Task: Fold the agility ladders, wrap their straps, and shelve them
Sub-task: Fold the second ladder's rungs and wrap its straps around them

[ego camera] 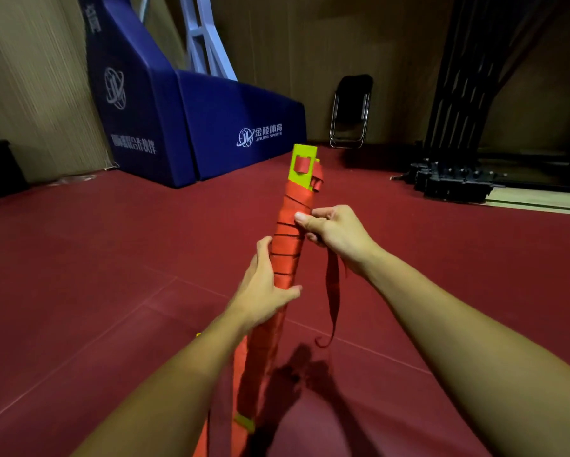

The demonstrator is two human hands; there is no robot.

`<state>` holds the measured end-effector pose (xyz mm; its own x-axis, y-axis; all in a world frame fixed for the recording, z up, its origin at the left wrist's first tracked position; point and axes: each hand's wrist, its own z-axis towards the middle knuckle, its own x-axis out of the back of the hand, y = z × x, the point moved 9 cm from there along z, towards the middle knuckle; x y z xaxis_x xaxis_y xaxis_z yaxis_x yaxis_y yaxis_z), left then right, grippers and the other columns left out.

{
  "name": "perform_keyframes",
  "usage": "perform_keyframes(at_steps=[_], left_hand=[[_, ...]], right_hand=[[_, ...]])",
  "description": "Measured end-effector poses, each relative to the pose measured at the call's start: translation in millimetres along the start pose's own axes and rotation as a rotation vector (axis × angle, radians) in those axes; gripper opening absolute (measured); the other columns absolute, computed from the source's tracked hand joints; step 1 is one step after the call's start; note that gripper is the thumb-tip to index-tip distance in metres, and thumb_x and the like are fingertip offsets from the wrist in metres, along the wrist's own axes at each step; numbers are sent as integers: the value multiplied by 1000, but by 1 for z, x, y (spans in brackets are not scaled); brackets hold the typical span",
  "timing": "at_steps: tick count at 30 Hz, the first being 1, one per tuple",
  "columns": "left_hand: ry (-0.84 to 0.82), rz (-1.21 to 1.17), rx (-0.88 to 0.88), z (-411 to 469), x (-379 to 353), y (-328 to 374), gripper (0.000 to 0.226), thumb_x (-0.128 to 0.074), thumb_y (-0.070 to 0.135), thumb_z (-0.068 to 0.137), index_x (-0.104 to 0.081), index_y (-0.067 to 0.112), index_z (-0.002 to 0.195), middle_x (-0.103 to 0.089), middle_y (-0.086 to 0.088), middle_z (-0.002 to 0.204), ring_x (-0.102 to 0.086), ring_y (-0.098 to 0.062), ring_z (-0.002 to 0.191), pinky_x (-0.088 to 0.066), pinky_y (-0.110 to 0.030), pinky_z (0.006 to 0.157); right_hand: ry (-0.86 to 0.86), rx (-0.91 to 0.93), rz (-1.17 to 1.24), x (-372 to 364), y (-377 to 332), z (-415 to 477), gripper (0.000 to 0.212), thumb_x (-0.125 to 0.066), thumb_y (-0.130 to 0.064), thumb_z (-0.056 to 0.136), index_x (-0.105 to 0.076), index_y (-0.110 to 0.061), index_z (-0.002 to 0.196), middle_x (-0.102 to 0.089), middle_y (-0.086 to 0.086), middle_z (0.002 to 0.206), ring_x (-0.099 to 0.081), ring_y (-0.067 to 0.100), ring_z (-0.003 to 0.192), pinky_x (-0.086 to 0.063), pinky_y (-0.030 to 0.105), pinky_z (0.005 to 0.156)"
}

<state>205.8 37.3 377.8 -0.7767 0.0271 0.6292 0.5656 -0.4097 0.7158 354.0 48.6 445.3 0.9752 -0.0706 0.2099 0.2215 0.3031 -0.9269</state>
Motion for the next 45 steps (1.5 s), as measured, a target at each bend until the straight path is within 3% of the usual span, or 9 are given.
perform_keyframes(at_steps=[5, 10, 16, 21, 25, 29, 34, 39, 45], left_hand=[[37, 103, 66, -2, -5, -9, 99, -84, 44, 64, -19, 42, 139, -62, -3, 116, -63, -35, 106, -53, -48, 89], [-5, -69, 143, -1, -2, -19, 98, -87, 21, 67, -28, 48, 139, -66, 8, 84, -66, -12, 77, -51, -26, 72], [-53, -230, 183, -2, -5, -26, 68, -70, 29, 58, -32, 39, 113, -60, 8, 68, -55, -13, 56, -54, -39, 64], [-56, -326, 176, 1, -9, -18, 66, -71, 19, 66, -36, 31, 120, -61, 8, 74, -57, -13, 60, -53, -36, 66], [-73, -404, 182, 1, -11, -14, 60, -65, -6, 79, -38, 19, 126, -58, 3, 79, -55, -6, 56, -47, -24, 56], [-77, -418, 198, -1, -9, -16, 59, -62, -9, 78, -40, 21, 124, -57, 1, 79, -53, -6, 54, -46, -22, 53], [-69, -424, 223, -1, -2, -21, 71, -66, 4, 64, -41, 28, 126, -59, 1, 76, -54, -14, 59, -47, -30, 59], [-55, -421, 219, -3, 2, -19, 62, -65, -3, 68, -43, 20, 122, -56, 5, 71, -51, -10, 57, -46, -25, 57], [-62, -443, 236, -6, 7, -16, 52, -59, 11, 54, -53, 30, 102, -55, 7, 70, -50, -8, 58, -44, -26, 57]], right_hand=[[93, -5, -104, -2, 3, 1, 36, -74, -37, 86, -68, -10, 64, -52, -2, 49, -40, 11, 49, -31, 29, 54], [151, 21, -338, 15, -6, -2, 48, -74, -48, 83, -65, -7, 59, -49, -3, 45, -37, 10, 43, -31, 26, 50], [-152, 90, -214, -6, -12, -5, 5, -62, -1, 92, -65, -3, 95, -72, 5, 78, -52, 10, 59, -46, 25, 64], [115, 78, -471, 8, -4, -1, 10, -64, -28, 93, -59, -25, 85, -70, -4, 61, -61, 12, 45, -52, 30, 61], [121, 72, -184, 3, -6, -1, 22, -62, -5, 92, -46, -19, 86, -68, 4, 60, -58, 15, 47, -49, 29, 56], [43, -14, 183, -4, -5, -5, 28, -53, 12, 91, -44, -13, 86, -63, 12, 73, -55, 8, 50, -45, 14, 52], [-56, -144, 565, -12, 3, -6, 25, -55, 12, 89, -52, -12, 82, -61, 14, 74, -54, 12, 52, -45, 15, 49], [-90, -147, 587, -16, 5, -6, 7, -65, -8, 89, -70, -10, 83, -67, 5, 78, -59, 12, 66, -44, 19, 63], [-68, -61, 296, -13, 1, -3, 28, -67, 9, 83, -62, -13, 100, -64, 3, 78, -59, 9, 68, -47, 16, 63]])
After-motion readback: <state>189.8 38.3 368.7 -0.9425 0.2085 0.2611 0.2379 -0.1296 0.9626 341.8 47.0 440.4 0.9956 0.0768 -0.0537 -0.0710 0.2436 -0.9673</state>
